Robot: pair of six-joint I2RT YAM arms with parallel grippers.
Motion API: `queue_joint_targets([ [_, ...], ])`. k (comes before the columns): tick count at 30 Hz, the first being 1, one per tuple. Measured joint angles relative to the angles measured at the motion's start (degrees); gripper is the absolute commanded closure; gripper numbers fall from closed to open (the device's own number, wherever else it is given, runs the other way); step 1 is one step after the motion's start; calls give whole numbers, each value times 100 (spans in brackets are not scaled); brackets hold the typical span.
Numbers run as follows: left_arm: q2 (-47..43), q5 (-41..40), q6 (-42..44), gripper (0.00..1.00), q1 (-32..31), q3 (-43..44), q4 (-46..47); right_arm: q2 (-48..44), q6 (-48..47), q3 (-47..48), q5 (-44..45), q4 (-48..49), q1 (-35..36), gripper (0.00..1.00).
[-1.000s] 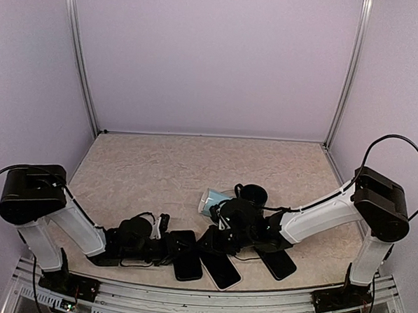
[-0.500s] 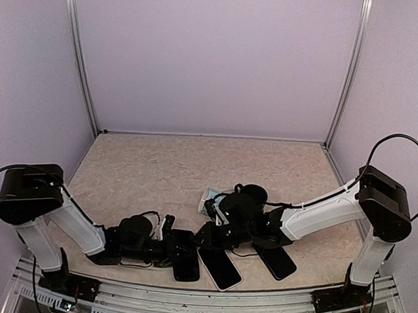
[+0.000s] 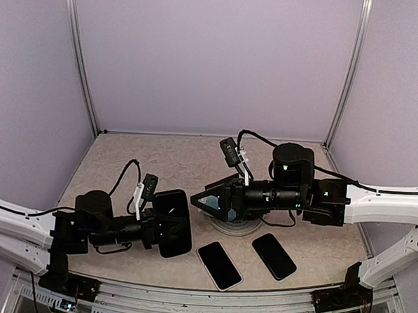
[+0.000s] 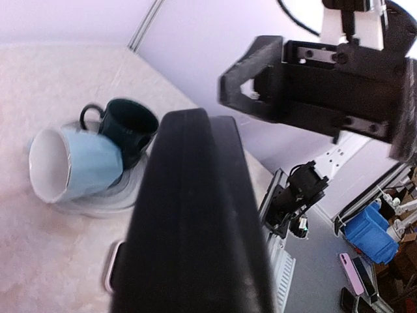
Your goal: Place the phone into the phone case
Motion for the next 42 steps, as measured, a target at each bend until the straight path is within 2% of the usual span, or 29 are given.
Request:
queue_joint_targets([
  [3,-372,-39,745,100,-181,507,-450,-155,-769,52,-581,144,-140,1],
  [7,-352,-79,1668,100,-579,1390,-796,-26,-1773,507,-1309,74,-304,3],
  [14,-20,-103,2551,100,-874,1912,-997,-33,-2726,778,-2297,240,-326,35],
  [19,157,-101,2778,100,-901,1915,-1239,-92,-2914,726,-2656,256,-326,67],
  [20,181,-101,2798,100,-909,1919,-1257,-96,-2942,726,-2723,264,-326,66],
  [22,199,-107,2824,100,-931,1921,-1285,-96,-2927,726,-2826,245,-326,52],
  [23,199,-118,2833,100,-944,1921,-1292,-96,-2957,726,-2876,225,-326,49],
  [27,188,-153,2857,100,-977,1921,-1287,-107,-3001,721,-2999,155,-326,52],
  [29,168,-160,2863,100,-979,1921,-1285,-125,-3001,715,-3047,144,-326,47],
  [31,153,-160,2879,100,-992,1921,-1279,-127,-2981,715,-3084,129,-326,48],
  [33,151,-160,2898,100,-1008,1921,-1270,-125,-2979,715,-3112,94,-326,59],
  [36,151,-166,2914,100,-1032,1921,-1263,-118,-2973,715,-3150,55,-328,100],
  [40,151,-197,2944,100,-1064,1921,-1266,-114,-2916,715,-3237,7,-341,100],
  [41,151,-210,2946,98,-1067,1921,-1266,-114,-2911,715,-3239,11,-345,100],
  [42,151,-219,2944,91,-1067,1921,-1266,-114,-2900,715,-3241,13,-365,100],
])
